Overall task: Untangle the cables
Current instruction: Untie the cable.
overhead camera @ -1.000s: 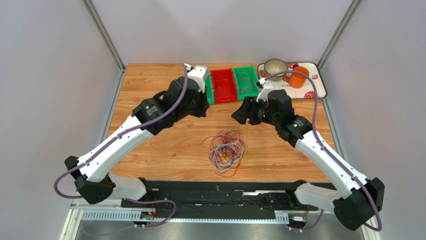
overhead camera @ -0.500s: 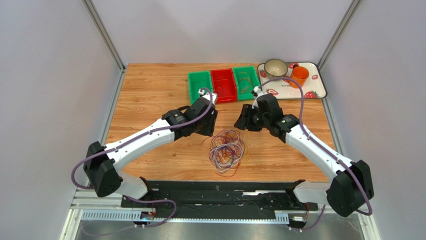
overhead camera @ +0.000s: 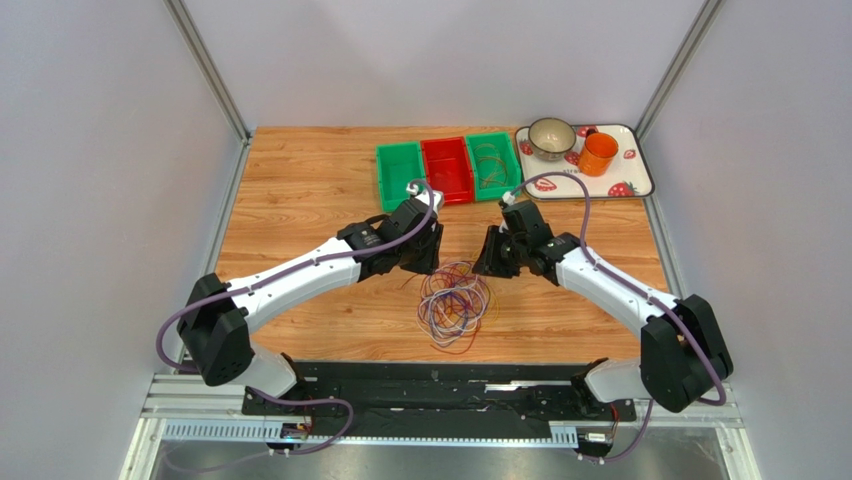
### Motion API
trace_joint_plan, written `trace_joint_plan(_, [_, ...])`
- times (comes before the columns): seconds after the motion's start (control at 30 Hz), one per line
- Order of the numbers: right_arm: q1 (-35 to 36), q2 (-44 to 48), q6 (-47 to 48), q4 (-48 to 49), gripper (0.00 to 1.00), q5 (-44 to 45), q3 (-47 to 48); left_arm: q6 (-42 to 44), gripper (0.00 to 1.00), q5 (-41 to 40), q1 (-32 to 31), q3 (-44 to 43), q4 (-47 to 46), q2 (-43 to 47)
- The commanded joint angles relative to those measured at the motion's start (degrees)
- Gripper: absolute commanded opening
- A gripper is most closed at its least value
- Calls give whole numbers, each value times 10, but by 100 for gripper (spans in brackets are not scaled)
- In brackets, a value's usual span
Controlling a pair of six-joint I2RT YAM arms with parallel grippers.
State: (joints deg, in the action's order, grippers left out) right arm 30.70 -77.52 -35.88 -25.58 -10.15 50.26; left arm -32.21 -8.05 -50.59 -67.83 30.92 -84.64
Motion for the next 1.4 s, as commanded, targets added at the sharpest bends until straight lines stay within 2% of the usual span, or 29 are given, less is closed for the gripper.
trace_joint_plan(0.0, [2,-17,-13,33,26,-5,-11,-10,41,6,0,8,-21,4])
trace_joint_plan(0.6, [5,-73,-14,63,24,10,-16,-12,39,6,0,14,-16,14])
trace_joint_plan(0.8, [6,-76,-13,60,17,21,-14,-12,39,0,0,19,-15,21])
trace_joint_plan(0.93, [6,-81,-13,57,5,22,-12,-13,39,-2,0,19,-13,25])
trace_joint_plan(1.1, [6,-71,-8,34,0,29,-1,-12,39,-5,0,18,-8,31])
trace_joint_plan(1.37, [6,-22,24,-64,0,59,65,-8,39,-16,0,-3,30,65])
